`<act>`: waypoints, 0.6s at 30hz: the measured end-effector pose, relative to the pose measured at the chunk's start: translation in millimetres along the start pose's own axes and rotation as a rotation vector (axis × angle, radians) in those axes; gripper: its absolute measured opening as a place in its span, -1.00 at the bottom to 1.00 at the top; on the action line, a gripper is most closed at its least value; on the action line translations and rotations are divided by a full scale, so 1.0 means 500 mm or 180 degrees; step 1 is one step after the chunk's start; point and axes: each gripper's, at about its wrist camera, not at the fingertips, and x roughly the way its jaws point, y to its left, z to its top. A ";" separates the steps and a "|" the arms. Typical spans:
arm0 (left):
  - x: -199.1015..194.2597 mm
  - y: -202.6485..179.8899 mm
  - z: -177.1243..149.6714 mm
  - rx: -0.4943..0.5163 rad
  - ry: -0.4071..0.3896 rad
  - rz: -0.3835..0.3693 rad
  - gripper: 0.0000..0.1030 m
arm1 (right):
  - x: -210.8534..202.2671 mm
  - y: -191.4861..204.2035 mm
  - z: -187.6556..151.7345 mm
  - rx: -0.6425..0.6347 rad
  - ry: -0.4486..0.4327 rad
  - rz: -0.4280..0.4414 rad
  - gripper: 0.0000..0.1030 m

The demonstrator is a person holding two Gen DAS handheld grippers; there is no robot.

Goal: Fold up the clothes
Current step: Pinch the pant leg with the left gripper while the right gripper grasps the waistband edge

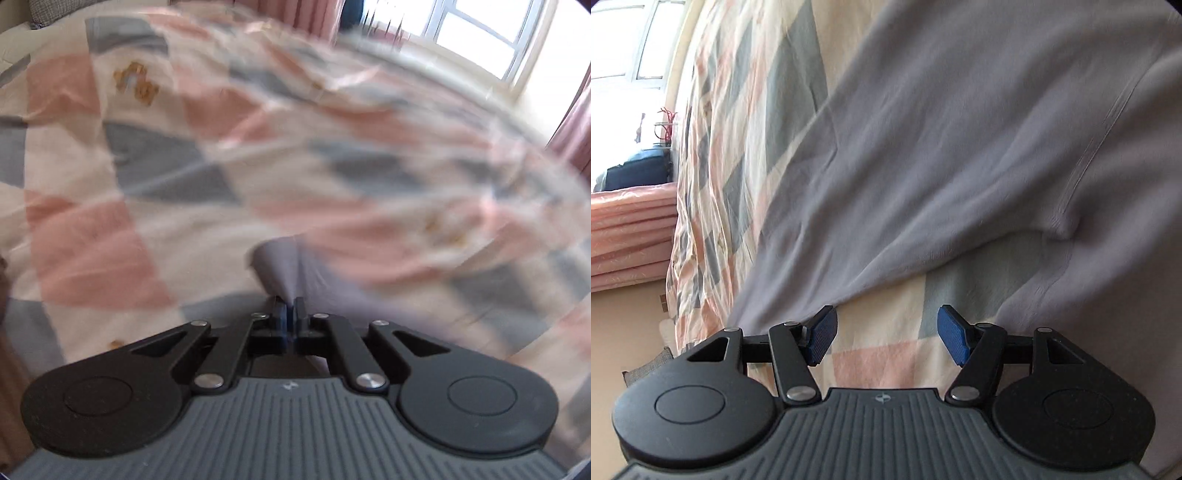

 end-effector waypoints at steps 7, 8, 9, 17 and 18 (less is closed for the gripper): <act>0.004 0.038 -0.030 -0.0085 0.0168 0.0450 -0.17 | -0.055 -0.006 0.006 -0.0271 -0.0085 -0.0195 0.21; -0.009 0.061 -0.030 -0.0178 0.0177 0.0524 -0.23 | -0.074 -0.008 0.008 -0.0350 -0.0122 -0.0234 0.20; -0.023 0.084 -0.030 -0.0274 0.0187 0.0588 -0.25 | -0.097 -0.013 0.011 -0.0420 -0.0194 -0.0315 0.20; -0.234 0.072 -0.217 -0.0203 0.0627 -0.0059 -0.33 | -0.292 -0.138 0.051 -0.0636 -0.0949 -0.1425 0.21; -0.260 0.044 -0.263 -0.0105 0.0754 -0.0193 -0.33 | -0.303 -0.138 0.058 -0.0806 -0.0998 -0.1523 0.20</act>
